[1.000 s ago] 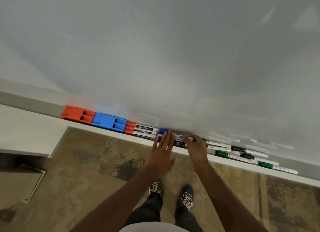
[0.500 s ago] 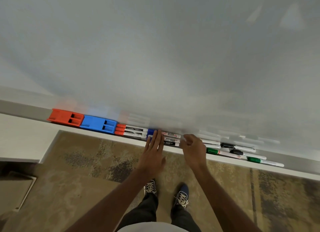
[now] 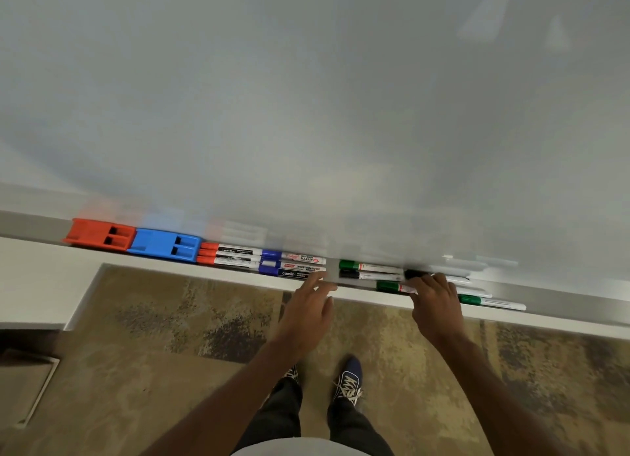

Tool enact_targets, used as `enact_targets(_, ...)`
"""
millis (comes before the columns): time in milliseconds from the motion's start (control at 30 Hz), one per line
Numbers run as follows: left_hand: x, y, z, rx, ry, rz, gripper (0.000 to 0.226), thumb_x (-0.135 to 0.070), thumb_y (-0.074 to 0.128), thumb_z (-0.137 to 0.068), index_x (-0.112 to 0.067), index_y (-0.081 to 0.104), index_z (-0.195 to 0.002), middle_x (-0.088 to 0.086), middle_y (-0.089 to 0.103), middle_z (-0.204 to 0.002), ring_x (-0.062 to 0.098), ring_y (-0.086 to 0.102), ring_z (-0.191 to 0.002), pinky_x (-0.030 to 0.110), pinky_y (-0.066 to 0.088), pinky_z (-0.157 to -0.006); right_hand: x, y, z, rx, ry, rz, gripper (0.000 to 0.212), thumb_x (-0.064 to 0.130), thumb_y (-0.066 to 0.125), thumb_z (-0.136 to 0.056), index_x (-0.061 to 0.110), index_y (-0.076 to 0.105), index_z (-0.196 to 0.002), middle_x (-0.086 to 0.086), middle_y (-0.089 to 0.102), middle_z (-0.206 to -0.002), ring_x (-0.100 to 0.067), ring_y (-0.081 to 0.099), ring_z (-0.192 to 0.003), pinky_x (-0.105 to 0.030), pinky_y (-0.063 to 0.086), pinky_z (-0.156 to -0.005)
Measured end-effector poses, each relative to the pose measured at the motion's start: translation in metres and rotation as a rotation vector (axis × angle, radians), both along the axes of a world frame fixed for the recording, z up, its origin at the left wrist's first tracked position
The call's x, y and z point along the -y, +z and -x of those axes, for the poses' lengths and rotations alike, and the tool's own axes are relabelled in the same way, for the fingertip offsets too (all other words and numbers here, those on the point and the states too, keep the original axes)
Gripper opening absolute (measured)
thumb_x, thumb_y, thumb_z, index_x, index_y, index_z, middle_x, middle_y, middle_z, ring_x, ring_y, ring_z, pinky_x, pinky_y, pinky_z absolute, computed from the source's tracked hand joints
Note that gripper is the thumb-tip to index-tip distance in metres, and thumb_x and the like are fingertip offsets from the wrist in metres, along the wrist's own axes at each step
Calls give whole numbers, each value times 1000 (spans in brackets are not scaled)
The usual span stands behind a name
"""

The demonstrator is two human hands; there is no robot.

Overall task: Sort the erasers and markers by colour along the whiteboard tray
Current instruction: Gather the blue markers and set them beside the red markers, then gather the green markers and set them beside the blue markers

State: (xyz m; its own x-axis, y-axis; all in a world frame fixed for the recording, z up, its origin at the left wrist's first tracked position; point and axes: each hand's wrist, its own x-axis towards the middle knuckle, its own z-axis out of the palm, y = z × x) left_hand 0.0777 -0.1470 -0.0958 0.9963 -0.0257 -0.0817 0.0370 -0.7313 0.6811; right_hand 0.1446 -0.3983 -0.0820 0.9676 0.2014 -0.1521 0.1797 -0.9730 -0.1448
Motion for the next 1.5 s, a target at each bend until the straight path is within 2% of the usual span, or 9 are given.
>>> enact_targets(167,19,1,4,28,36,30,24,-14,49,-99,-10,65,-116,3,55,-128,4,48,-109,3,33,-88,9,-1,-7,-57,41,-31,35,-3,71,-77,11,70,-109,-8,69,-103,-33,54,-105,-44,42,-86)
enact_targets(233,24,1,5,8,59,42,24,-14,49,-98,-11,65,-115,2,57,-122,6,53,-105,0,33,-82,9,-1,-8,-71,53,-58,34,-3,70,-78,13,71,-108,-7,68,-103,-33,54,-104,-44,41,-85)
enact_targets(533,35,1,0,-57,175,100,21,-10,55,-95,-14,65,-114,1,64,-114,6,58,-98,15,47,-84,3,-6,-6,-65,106,-70,39,-4,72,-74,14,69,-109,-6,66,-104,-32,54,-105,-45,40,-84)
enact_targets(600,36,1,-2,-71,210,104,23,-11,55,-95,-16,65,-115,0,64,-115,3,58,-93,10,44,-80,3,-8,-6,-55,96,-79,44,-7,72,-69,13,69,-108,-6,66,-103,-32,54,-103,-44,41,-82)
enact_targets(833,44,4,-27,-125,368,161,29,-13,63,-93,-13,63,-122,2,65,-118,9,62,-94,20,53,-78,-6,-5,-2,10,197,-177,59,-17,56,-58,11,56,-110,-10,57,-107,-29,53,-97,-42,44,-85)
enact_targets(1000,51,2,-47,-101,263,-128,25,-15,60,-95,-11,63,-119,6,65,-115,20,64,-96,31,54,-81,-14,-8,-4,2,267,-142,60,-12,50,-67,6,51,-124,-14,51,-115,-30,48,-102,-42,43,-86)
enact_targets(1167,49,-1,-51,-80,-36,-510,30,-16,70,-86,-15,62,-115,4,65,-114,20,69,-74,29,48,-59,-11,-9,-7,-12,275,-162,59,-12,56,-73,7,50,-129,-15,51,-123,-32,48,-111,-47,45,-96)
enact_targets(1333,50,2,-59,-89,-249,-681,37,-15,87,-65,-13,69,-98,5,68,-98,18,65,-54,26,42,-46,13,-7,-1,11,209,-179,66,-14,59,-67,6,52,-130,-16,53,-128,-33,49,-116,-48,45,-97)
enact_targets(1500,52,5,-61,-91,-268,-691,46,-9,82,-68,-11,64,-110,6,66,-108,21,69,-62,31,48,-48,36,-2,3,79,123,-210,64,-18,60,-64,4,59,-123,-16,59,-119,-35,54,-108,-48,48,-89)
